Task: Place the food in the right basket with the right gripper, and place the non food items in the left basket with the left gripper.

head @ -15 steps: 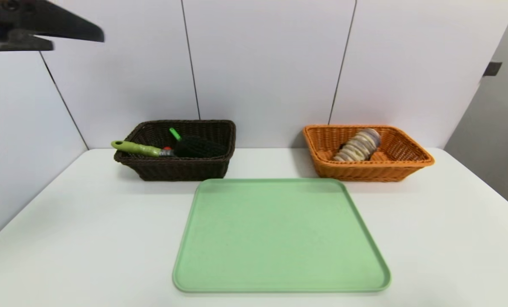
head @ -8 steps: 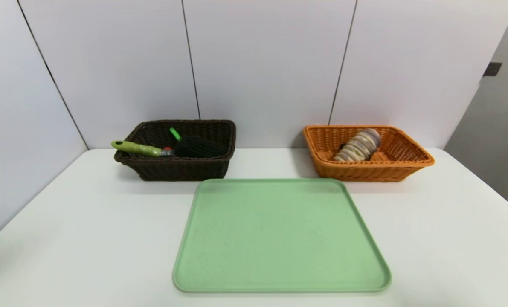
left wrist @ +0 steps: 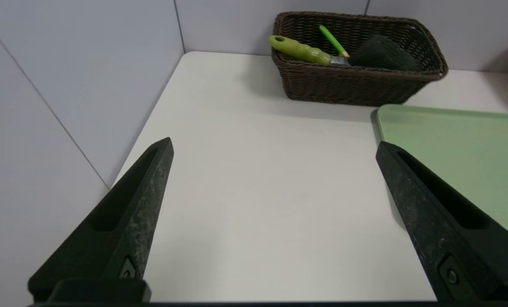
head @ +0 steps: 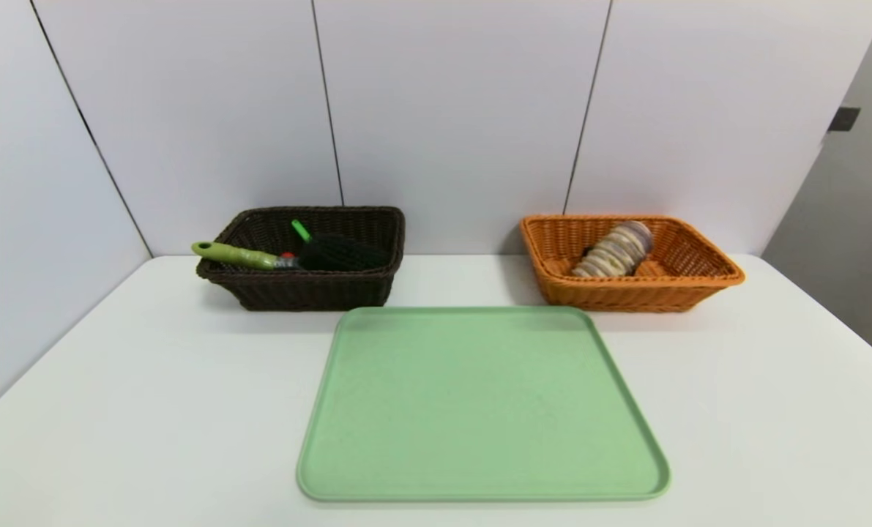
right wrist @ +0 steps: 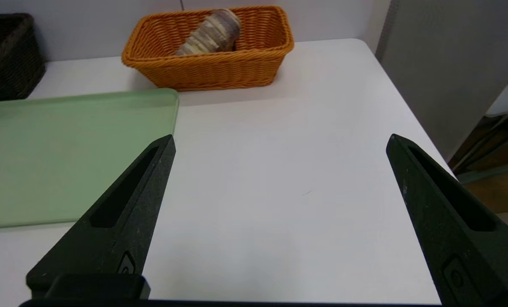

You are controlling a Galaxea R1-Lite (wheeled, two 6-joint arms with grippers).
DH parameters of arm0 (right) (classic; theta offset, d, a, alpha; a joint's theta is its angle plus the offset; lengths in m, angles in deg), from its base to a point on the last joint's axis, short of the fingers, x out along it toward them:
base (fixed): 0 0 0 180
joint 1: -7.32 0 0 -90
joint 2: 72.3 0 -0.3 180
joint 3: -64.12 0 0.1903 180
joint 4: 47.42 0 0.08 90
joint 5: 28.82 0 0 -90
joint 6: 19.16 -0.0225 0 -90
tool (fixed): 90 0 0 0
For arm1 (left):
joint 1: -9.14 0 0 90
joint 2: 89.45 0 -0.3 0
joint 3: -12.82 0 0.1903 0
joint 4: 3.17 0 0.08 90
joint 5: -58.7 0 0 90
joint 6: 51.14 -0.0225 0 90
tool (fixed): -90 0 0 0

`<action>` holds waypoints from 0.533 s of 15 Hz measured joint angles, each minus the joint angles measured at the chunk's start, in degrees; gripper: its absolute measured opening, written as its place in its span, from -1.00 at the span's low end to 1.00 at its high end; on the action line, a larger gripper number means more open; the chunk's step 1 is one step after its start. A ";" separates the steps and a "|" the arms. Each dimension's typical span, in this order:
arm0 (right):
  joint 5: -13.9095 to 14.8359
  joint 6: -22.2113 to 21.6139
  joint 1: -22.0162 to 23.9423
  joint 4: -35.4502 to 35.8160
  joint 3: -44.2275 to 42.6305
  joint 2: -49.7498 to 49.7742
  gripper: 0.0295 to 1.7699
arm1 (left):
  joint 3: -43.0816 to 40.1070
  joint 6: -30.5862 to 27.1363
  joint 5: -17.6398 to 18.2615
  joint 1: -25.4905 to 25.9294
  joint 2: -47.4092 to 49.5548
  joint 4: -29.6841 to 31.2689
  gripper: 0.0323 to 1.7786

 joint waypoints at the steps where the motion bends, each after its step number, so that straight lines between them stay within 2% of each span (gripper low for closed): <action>1: 0.83 -0.91 0.17 1.77 0.89 0.99 0.93 | -2.07 -0.72 1.61 -0.01 2.69 0.11 0.90; 3: -0.93 0.16 0.39 2.86 1.85 2.28 0.93 | -4.55 -1.39 4.04 -1.72 6.53 0.33 0.90; 5: -2.21 2.08 0.94 2.89 1.96 2.89 0.93 | -5.02 -1.29 3.16 -5.95 8.09 0.11 0.90; 8: -1.68 -1.82 0.44 2.35 1.29 3.00 0.93 | -6.97 -1.02 1.52 -8.42 8.85 0.30 0.90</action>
